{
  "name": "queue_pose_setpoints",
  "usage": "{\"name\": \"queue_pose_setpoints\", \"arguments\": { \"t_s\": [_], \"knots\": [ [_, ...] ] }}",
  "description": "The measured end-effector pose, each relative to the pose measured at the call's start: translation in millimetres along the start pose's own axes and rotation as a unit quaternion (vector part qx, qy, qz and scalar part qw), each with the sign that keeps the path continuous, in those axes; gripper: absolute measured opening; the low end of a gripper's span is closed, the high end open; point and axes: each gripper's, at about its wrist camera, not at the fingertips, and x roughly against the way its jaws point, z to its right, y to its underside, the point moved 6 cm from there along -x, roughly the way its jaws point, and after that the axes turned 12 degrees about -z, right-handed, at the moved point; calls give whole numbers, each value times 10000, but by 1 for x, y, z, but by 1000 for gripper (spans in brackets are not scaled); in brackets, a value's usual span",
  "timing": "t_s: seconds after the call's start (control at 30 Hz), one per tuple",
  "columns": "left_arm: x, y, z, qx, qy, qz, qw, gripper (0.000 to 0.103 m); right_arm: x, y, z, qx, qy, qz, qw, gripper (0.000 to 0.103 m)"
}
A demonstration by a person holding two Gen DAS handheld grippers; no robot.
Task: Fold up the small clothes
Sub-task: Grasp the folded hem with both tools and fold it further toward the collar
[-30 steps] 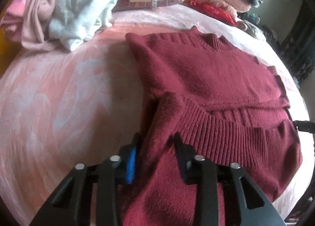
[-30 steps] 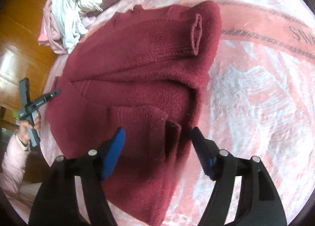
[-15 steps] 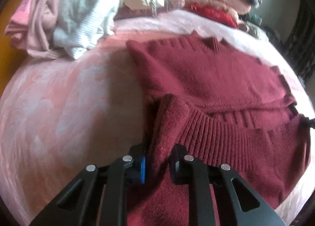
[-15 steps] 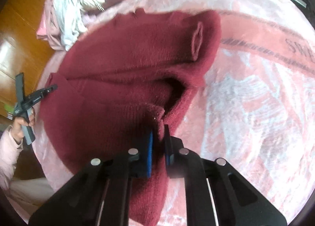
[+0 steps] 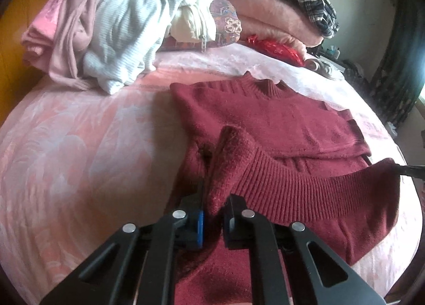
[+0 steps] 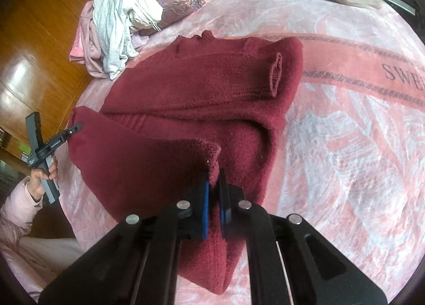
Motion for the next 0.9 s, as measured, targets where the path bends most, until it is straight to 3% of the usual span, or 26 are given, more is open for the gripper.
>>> {"name": "queue_pose_setpoints", "arguments": {
  "t_s": [0.27,0.43,0.67,0.9],
  "knots": [
    [0,-5,-11,430,302,73,9986,10,8,-3,3,-151,-50,139,9998,5],
    [10,-25,-12,569,380,267,9973,10,26,-20,3,-219,-50,424,9988,5],
    [13,-90,-8,652,189,729,9950,10,46,-84,12,-384,172,917,9949,5],
    [-24,-165,-16,826,-52,894,9926,10,30,-166,33,-630,491,1091,9908,5]
  ]
}}
